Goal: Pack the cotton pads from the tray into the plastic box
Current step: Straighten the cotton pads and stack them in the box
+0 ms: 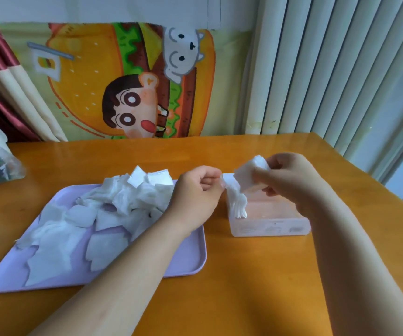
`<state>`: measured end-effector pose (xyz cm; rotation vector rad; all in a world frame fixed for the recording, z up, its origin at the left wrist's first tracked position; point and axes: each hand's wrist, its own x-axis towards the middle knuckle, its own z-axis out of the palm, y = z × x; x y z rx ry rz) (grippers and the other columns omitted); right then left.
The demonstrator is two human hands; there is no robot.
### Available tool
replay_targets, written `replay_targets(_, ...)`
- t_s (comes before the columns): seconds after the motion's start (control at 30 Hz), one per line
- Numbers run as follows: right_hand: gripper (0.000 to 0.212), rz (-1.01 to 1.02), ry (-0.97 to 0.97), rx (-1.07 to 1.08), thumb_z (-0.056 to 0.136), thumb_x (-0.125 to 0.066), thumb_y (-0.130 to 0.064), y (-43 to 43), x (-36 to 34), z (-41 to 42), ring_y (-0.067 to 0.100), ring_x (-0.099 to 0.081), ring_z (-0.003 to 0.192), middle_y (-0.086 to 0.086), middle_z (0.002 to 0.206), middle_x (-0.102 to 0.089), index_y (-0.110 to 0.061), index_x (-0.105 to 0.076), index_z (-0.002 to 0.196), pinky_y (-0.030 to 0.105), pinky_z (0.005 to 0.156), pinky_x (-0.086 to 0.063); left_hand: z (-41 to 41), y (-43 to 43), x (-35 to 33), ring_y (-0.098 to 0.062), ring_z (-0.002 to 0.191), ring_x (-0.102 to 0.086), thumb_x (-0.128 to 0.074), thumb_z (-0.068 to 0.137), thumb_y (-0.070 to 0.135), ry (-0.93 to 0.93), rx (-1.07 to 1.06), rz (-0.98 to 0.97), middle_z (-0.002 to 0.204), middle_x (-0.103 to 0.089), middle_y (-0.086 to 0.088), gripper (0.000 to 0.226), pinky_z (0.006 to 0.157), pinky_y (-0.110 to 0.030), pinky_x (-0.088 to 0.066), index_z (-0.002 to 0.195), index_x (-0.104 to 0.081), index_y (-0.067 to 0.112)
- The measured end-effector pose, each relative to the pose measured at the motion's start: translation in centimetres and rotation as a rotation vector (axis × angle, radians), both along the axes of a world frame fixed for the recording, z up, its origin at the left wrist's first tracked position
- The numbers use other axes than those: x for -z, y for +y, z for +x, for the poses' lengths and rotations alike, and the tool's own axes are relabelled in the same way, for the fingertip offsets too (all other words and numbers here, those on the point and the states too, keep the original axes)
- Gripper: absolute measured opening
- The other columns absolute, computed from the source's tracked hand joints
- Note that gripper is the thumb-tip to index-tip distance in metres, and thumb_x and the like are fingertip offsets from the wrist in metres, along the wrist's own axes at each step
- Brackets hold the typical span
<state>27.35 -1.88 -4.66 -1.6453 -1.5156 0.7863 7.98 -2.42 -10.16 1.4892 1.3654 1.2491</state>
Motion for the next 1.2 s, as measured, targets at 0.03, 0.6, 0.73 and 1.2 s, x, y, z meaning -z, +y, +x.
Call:
replay_targets(0.03, 0.028, -0.026, -0.125, 0.021, 0.086, -0.075, -0.027, 0.3, 0.3, 0.6, 0.024, -0.059, 0.061, 0.012, 0.071, -0.068, 0.000, -0.072, 0.089, 0.038, 0.055, -0.050, 0.4, 0.4, 0.4, -0.003, 0.102, -0.067, -0.073, 0.096, 0.025, 0.099, 0.008, -0.022, 0.109, -0.071, 0.012, 0.018, 0.085, -0.023, -0.057, 0.111, -0.069, 0.034)
replay_targets(0.6, 0.027, -0.280, -0.516, -0.040, 0.102, -0.055, -0.017, 3.0, 3.1, -0.2, 0.029, -0.077, 0.077, 0.014, 0.085, -0.079, -0.001, -0.074, 0.091, 0.035, 0.072, -0.063, 1.6, 1.0, 3.2, -0.002, 0.090, -0.070, -0.066, 0.098, 0.021, 0.194, 0.094, -0.134, 0.102, -0.075, 0.010, 0.028, 0.064, -0.015, -0.053, 0.120, -0.069, 0.037)
replay_targets(0.73, 0.033, -0.290, -0.581, -0.082, 0.107, -0.055, -0.030, 2.6, 3.4, -0.5, 0.012, -0.061, 0.051, 0.002, 0.079, -0.079, -0.015, -0.071, 0.082, 0.020, 0.049, -0.043, 1.8, 0.9, 3.6, -0.004, 0.079, -0.069, -0.064, 0.099, 0.021, 0.204, 0.072, -0.101, 0.095, -0.075, 0.008, 0.026, 0.055, -0.011, -0.048, 0.121, -0.069, 0.035)
replay_targets(1.2, 0.017, -0.113, -0.659, 0.028, 0.093, -0.061, -0.006, 1.8, 1.5, -1.0, 0.031, -0.069, 0.083, 0.011, 0.093, -0.071, -0.005, -0.069, 0.107, 0.038, 0.071, -0.061, -0.6, -3.7, 4.0, -0.005, 0.102, -0.063, -0.070, 0.095, 0.032, 0.462, 0.192, 0.058, 0.127, -0.056, 0.024, 0.038, 0.090, -0.031, -0.056, 0.132, -0.062, 0.034)
